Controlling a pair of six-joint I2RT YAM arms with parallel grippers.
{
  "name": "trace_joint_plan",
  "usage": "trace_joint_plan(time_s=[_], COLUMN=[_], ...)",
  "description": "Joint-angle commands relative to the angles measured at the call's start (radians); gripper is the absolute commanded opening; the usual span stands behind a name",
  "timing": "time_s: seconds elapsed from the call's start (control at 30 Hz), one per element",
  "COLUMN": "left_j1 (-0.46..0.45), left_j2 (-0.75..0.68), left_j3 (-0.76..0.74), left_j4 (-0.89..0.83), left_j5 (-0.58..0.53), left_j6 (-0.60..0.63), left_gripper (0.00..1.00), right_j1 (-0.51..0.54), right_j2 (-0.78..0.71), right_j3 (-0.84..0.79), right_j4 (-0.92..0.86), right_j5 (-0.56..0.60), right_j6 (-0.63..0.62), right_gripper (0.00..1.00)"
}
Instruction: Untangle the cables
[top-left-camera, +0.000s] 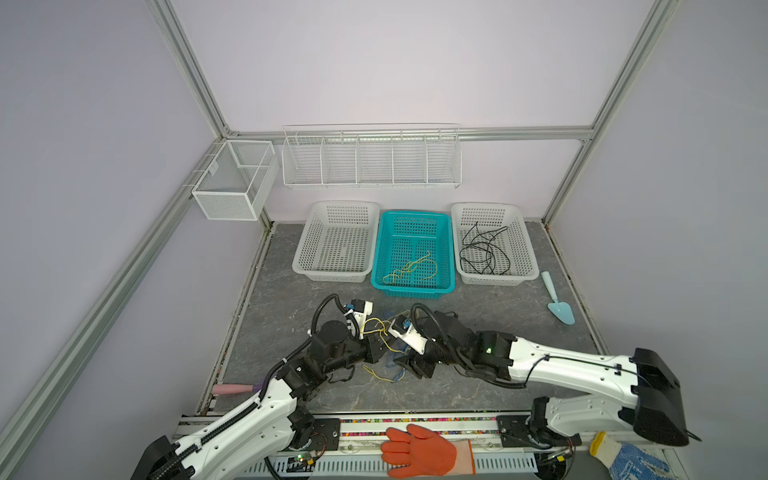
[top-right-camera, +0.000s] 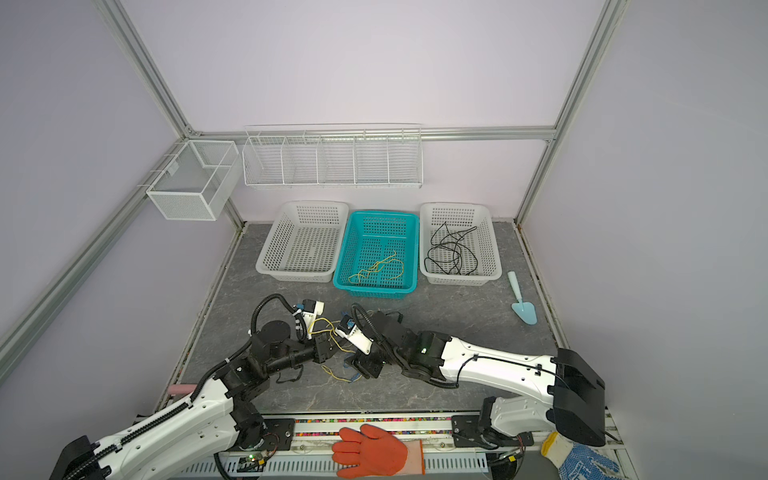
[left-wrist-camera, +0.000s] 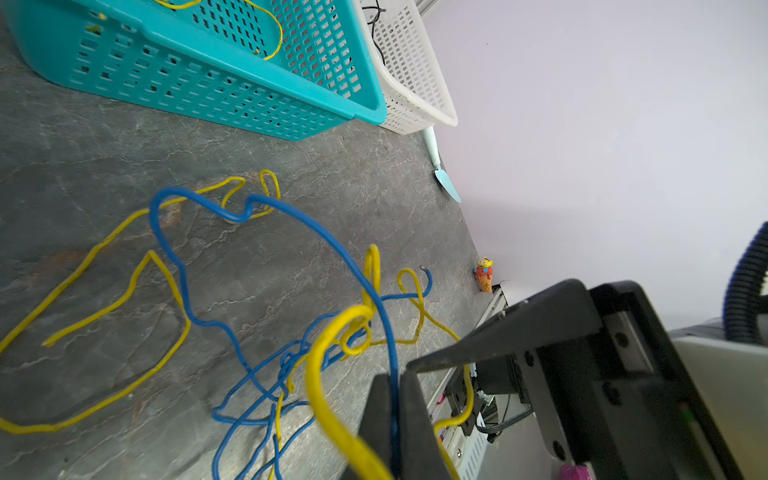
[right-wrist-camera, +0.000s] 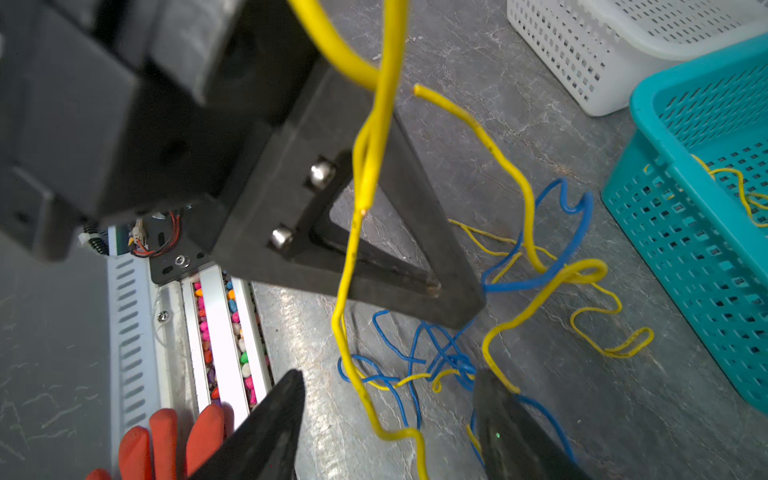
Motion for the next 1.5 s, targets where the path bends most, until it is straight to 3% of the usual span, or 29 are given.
trace_joint_plan(time_s=[0.0,0.33,0.5,0.83,1.2,1.47], left_j1=[-0.001,-0.002,-0.002,-0.001,-0.001,0.019], left_j2=[-0.003,-0.01,-0.01,-0.061,-0.091,-0.204], left_j3=[0.033,0.041,0.043,0.055,0.053,0.093], left_j4=[-0.014,-0.043,-0.077,-0.165,-0.231,-0.398], left_j5=[0.0,0.0,-0.012,-0.059,-0.084,-0.168], left_j6=[0.007,0.02,0.034,0.073,0.103,0.139], left_gripper=[0.0,0.0,0.0,0.0,0.0,0.0], right_j1=[0.008,0.009,0.009,-0.047,-0.229,-0.356], right_j2=[0.021,0.046,-0.021,-0.229,-0.47,-0.491], right_j3=[0.03,0.037,0.008,-0.09,-0.193,-0.224], right_j4=[0.039,0.025,0.006,-0.038,-0.07,-0.172], right_j5=[0.029,0.031,0.042,0.143,0.202,0.183], right_j6=[-0.032,-0.037,-0.024,0.088,0.313,0.392], right_gripper=[0.61,0.2,0.11,0.07,0.06,0.06])
